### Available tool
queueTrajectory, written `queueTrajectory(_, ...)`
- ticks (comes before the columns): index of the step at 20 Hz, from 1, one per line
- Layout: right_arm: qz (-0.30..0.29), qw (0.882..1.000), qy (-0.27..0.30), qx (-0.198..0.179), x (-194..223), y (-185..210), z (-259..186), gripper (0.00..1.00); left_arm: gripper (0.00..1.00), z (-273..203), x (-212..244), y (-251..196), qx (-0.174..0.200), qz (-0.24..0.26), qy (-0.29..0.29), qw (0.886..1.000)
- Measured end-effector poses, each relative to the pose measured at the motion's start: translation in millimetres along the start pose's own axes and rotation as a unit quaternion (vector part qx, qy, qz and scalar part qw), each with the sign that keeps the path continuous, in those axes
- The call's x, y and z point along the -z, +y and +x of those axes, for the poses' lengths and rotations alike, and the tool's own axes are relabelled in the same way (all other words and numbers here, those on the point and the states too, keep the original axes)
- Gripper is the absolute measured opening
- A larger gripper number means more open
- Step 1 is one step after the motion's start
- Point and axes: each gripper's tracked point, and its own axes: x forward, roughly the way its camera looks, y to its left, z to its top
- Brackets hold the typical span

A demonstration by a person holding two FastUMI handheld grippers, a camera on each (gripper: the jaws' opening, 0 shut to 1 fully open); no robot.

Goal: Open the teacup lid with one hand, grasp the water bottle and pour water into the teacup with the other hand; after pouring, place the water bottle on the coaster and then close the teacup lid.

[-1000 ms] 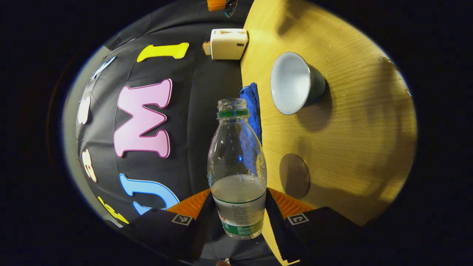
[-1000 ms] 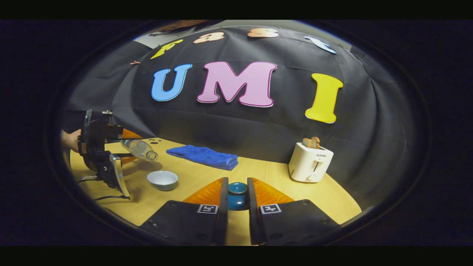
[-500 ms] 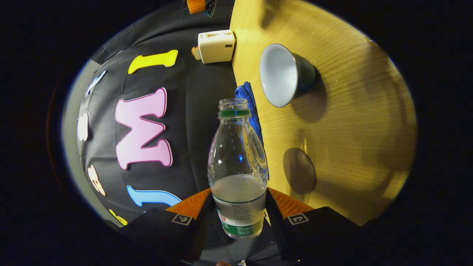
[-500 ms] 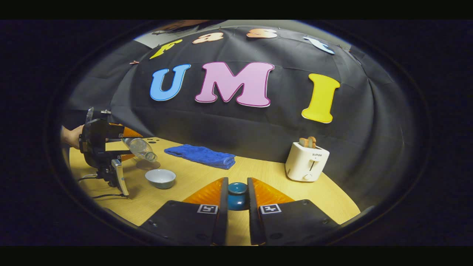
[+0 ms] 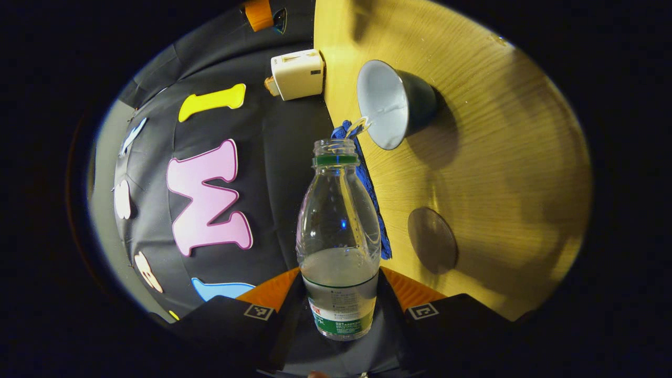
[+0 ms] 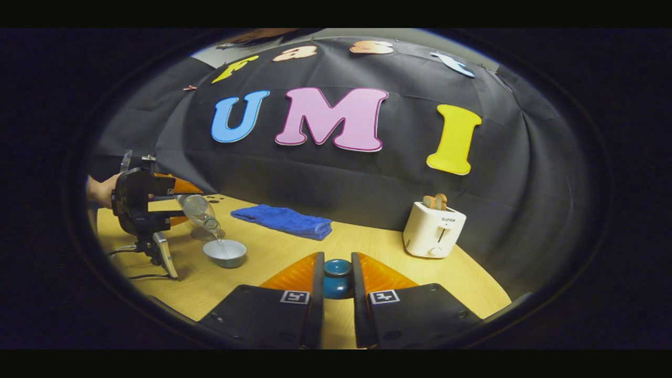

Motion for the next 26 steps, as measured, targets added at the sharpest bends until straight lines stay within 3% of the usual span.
queueTrajectory(1,0.000,1.000,0.000,0.001,0.5,-0.2,0.3,0.22,0.77,-0.7,0.6,1.1,-0.003,0.001,-0.002,1.000)
queueTrajectory(2,0.000,1.000,0.001,0.001,0.5,-0.2,0.0,0.31,0.77,-0.8,0.5,1.6,-0.006,0.002,-0.004,1.000)
queueTrajectory(4,0.000,1.000,0.001,0.002,0.7,0.3,-0.3,0.31,0.77,-0.2,0.2,4.6,-0.011,0.004,-0.008,1.000)
queueTrajectory(6,0.001,1.000,0.001,0.003,0.9,0.5,-0.6,0.22,0.77,1.1,1.4,8.0,-0.017,0.013,-0.009,1.000)
queueTrajectory(7,0.001,1.000,0.000,0.004,0.3,1.1,-0.5,0.31,0.77,2.0,3.3,9.1,-0.020,0.017,-0.011,1.000)
queueTrajectory(11,0.002,1.000,-0.003,0.005,-2.9,2.4,-2.0,0.22,0.77,1.8,3.1,15.0,-0.033,0.029,-0.017,0.999)
queueTrajectory(13,0.000,1.000,-0.004,0.005,-3.8,2.3,-2.3,0.22,0.77,1.9,2.8,17.6,-0.039,0.036,-0.021,0.998)
queueTrajectory(14,0.000,1.000,-0.005,0.005,-4.2,2.5,-3.3,0.31,0.77,2.8,2.3,17.3,-0.041,0.037,-0.022,0.998)
queueTrajectory(15,-0.001,1.000,-0.006,0.005,-4.9,2.5,-2.9,0.27,0.77,2.5,3.5,19.6,-0.044,0.040,-0.025,0.998)
queueTrajectory(18,-0.002,1.000,-0.011,0.007,-7.0,3.3,-5.0,0.27,0.77,4.2,0.7,25.0,-0.055,0.052,-0.034,0.997)
queueTrajectory(19,-0.001,1.000,-0.012,0.007,-7.2,3.8,-5.1,0.31,0.77,4.0,2.2,26.3,-0.057,0.053,-0.037,0.996)
queueTrajectory(20,0.001,1.000,-0.013,0.007,-6.7,4.5,-5.0,0.27,0.77,4.6,1.0,26.7,-0.060,0.057,-0.038,0.996)
queueTrajectory(26,-0.002,1.000,-0.017,0.007,-6.7,7.1,-7.4,0.27,0.77,5.5,-1.4,36.6,-0.077,0.090,-0.046,0.992)
